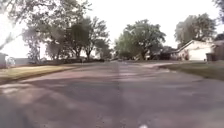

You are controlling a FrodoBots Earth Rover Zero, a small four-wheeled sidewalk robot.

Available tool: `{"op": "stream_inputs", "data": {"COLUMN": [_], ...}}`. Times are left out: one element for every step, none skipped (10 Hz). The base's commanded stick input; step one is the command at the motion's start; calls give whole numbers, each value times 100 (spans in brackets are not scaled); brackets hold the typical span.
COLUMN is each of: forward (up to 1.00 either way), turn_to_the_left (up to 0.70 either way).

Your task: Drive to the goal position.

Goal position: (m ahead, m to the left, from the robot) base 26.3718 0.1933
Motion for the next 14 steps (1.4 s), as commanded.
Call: {"op": "stream_inputs", "data": {"forward": [100,100,100,100,100,100,100,100,100,100,100,100,100,100], "turn_to_the_left": [0,0,0,0,0,0,0,0,0,0,0,0,0,0]}}
